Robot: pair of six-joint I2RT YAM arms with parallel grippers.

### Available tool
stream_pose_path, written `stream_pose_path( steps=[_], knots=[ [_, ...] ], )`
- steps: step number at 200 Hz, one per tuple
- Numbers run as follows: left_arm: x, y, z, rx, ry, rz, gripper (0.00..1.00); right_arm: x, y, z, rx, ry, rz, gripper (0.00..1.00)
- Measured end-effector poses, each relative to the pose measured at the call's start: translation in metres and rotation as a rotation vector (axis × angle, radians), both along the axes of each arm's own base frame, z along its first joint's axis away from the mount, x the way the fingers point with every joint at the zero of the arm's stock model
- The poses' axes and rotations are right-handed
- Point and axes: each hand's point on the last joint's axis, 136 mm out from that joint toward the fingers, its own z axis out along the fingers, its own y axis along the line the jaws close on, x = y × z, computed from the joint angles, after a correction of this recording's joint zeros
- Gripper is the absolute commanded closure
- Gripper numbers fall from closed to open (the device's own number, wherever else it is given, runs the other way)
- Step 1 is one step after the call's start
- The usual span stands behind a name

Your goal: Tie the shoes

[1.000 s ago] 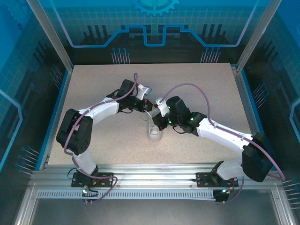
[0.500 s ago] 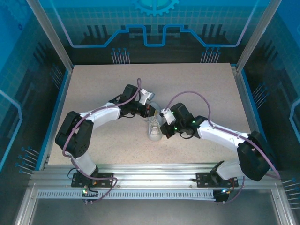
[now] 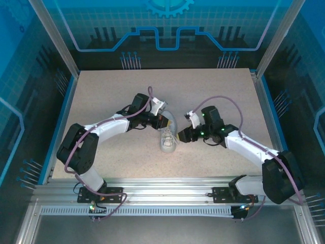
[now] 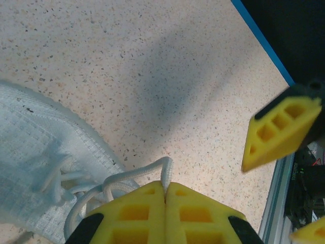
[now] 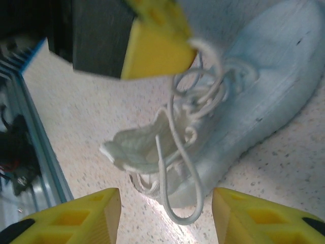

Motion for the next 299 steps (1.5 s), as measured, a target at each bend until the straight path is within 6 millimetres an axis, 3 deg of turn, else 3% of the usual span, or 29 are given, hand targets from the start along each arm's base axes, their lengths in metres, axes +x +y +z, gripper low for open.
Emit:
stream_pose_path(
  steps=[40,74,116,211,238,271,299],
  knots=[
    [-0.001,0.0,0.0,-0.005,-0.008,-0.001,1.0,0.017,-0.007,0.005,0.031,0.04,-0.043,0.63],
    [-0.001,-0.001,-0.001,-0.011,-0.019,-0.003,1.0,0.037,0.006,-0.016,0.023,0.119,-0.025,0.64],
    [0.0,-0.001,0.001,-0.017,-0.029,-0.003,1.0,0.038,0.016,-0.044,0.006,0.215,0.021,0.6],
    [0.0,-0.002,0.001,-0.018,-0.027,-0.005,1.0,0.017,0.029,-0.06,0.026,0.312,0.126,0.6],
    [0.0,0.0,0.002,-0.024,-0.034,0.001,1.0,0.012,0.031,-0.064,0.024,0.334,0.142,0.68],
    [-0.001,0.005,0.003,-0.034,-0.038,0.015,1.0,0.01,0.033,-0.064,0.022,0.337,0.155,0.9],
    [0.0,0.007,0.005,-0.04,-0.037,0.027,1.0,0.007,0.032,-0.065,0.013,0.349,0.157,0.99]
  ],
)
